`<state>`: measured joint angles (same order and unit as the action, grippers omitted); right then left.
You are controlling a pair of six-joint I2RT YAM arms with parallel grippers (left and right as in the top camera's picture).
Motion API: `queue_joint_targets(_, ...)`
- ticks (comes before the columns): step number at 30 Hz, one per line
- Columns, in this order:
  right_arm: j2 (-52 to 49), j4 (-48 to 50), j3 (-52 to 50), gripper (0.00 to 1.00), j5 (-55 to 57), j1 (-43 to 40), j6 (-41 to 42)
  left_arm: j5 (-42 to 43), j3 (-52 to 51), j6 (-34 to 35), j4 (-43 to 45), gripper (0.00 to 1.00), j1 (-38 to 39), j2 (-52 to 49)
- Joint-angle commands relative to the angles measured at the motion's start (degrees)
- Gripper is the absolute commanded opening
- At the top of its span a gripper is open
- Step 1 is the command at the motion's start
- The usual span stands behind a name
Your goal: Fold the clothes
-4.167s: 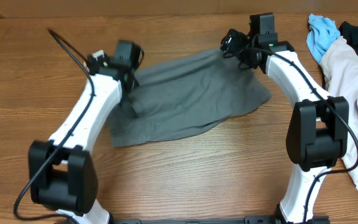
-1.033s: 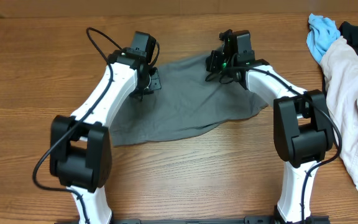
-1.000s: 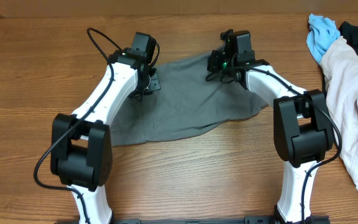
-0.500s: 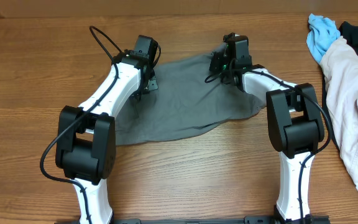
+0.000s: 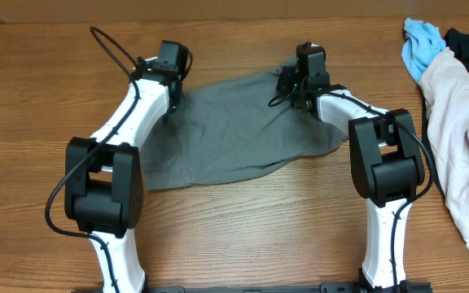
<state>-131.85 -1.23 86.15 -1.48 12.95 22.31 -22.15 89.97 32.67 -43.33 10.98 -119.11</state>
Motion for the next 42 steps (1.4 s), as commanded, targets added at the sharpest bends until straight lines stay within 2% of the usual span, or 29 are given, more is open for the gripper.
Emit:
queue_joint_targets(1,-1.36,0.11,0.48,0.04,1.27,-0.31,0.35,-1.64,-0.26,1.92,0.15,0.04,-1.25,-3.15)
queue_joint_targets(8,-1.36,3.58,0.48,0.06,2.05,-1.22,0.35,-0.13,-0.26,2.14,0.35,0.04,-2.12,-7.04)
queue_joint_targets(14,-1.36,7.21,0.48,0.07,9.25,-2.95,0.39,-0.04,-0.26,2.08,0.2,0.04,-2.05,-9.09)
queue_joint_targets(22,-1.36,10.01,0.48,0.1,9.42,-5.38,0.39,-0.11,-0.24,2.03,0.09,0.04,-2.05,-9.42)
queue_joint_targets(28,1.64,11.04,0.61,0.11,9.38,-6.75,-0.33,-4.55,2.93,-0.55,-2.36,0.04,-2.05,-7.89)
queue_joint_targets(31,7.61,6.1,0.61,0.12,7.8,-7.1,-3.15,-7.04,7.91,-0.55,-6.47,0.04,-1.95,-4.81)
queue_joint_targets(33,12.7,0.31,0.61,0.12,4.98,-7.08,-3.93,-5.05,11.89,-0.5,-9.22,0.04,-1.95,-1.86)
queue_joint_targets(37,22.86,-16.13,0.61,0.1,-5.66,-7.08,-4.15,8.68,17.07,-0.55,-10.25,0.04,-1.95,4.26)
queue_joint_targets(39,26.67,-23.47,0.61,0.04,-10.99,-7.08,-4.15,15.32,17.31,-0.57,-8.59,0.04,-1.92,6.4)
queue_joint_targets(42,30.38,-33.22,0.61,0.04,-19.43,-7.08,-4.15,24.2,17.29,-1.01,-7.1,0.04,-1.92,6.97)
